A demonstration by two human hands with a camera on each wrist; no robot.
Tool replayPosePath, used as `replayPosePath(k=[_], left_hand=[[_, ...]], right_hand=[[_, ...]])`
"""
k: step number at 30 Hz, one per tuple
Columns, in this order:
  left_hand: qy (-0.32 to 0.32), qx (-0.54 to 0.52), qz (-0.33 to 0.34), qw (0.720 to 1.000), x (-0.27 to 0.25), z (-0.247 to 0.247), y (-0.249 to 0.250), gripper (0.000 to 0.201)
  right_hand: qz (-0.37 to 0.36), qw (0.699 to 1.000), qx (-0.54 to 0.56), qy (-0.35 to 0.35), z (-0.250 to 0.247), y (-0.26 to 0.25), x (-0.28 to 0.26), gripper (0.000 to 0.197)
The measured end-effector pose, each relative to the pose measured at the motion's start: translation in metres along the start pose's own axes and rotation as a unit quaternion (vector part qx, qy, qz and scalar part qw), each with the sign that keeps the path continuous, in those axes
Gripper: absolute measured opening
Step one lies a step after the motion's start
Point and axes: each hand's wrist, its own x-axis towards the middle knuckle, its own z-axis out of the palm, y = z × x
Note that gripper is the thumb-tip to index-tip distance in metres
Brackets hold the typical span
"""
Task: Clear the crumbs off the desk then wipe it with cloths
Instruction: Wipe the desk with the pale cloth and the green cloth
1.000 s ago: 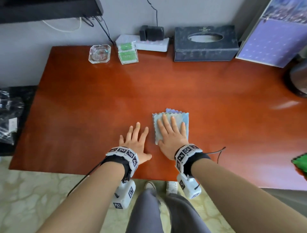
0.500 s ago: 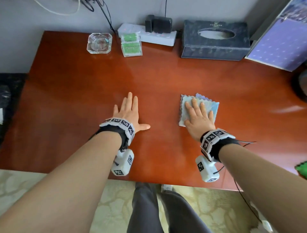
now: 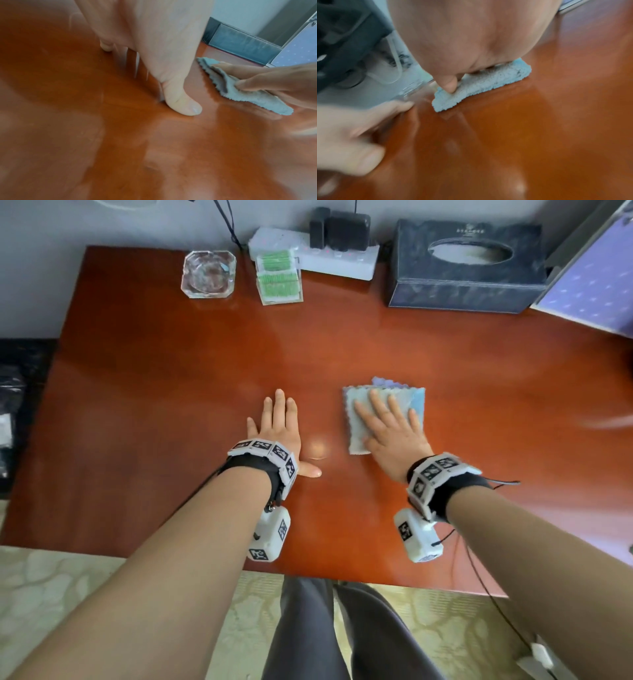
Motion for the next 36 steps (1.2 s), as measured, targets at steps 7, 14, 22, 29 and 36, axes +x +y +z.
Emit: replayPosePath(k=[7,14,22,29,36], left_hand=[[-0.013,-0.003,0.001,1.0,-0.001,-0.001,0.001,0.147],[0.0,0.013,-0.004,1.0,0.0,0.0,0.004,0.146],[0.029,0.035,0.019,0.999,-0.01,-0.013,0.003,0.139],[0.116,-0.016,0.093,0.989,0.017,-0.067,-0.001,0.081],[0.033,0.108,0.127,0.985,0.076,-0.095,0.002,0.144]], right_hand=[[0.15,0.987,0.042,0.036,-0.02,0.036,0.01,0.069],[0.031,0.999,-0.02,0.005,0.006,-0.059,0.017,0.072],[0.017,1.0,0.013,-0.012,-0.004,-0.035,0.022,0.071],[0.24,0.96,0.137,0.035,-0.028,0.03,0.012,0.069],[0.248,0.962,0.113,0.023,-0.027,-0.007,0.024,0.073]])
